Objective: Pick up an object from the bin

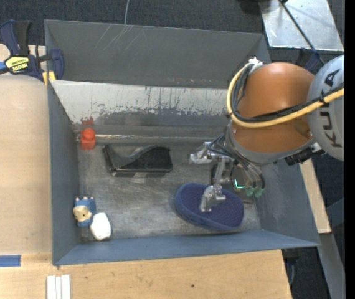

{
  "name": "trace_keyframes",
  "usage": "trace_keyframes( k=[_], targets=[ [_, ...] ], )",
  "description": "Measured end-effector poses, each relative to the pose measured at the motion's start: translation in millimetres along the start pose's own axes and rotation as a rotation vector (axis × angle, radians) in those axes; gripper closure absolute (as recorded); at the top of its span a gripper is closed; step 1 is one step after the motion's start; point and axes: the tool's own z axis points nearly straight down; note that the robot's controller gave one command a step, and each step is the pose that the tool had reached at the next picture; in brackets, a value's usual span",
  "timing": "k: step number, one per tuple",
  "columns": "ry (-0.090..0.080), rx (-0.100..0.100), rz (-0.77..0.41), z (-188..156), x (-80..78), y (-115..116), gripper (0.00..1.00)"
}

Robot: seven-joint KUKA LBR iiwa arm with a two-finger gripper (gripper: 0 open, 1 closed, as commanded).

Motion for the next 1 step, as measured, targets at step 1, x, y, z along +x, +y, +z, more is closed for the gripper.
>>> trace_keyframes(
  k=[1],
  targets=[
    [-0.008, -0.001, 0.027, 126.6, -47.2, -19.7, 0.0]
  ],
)
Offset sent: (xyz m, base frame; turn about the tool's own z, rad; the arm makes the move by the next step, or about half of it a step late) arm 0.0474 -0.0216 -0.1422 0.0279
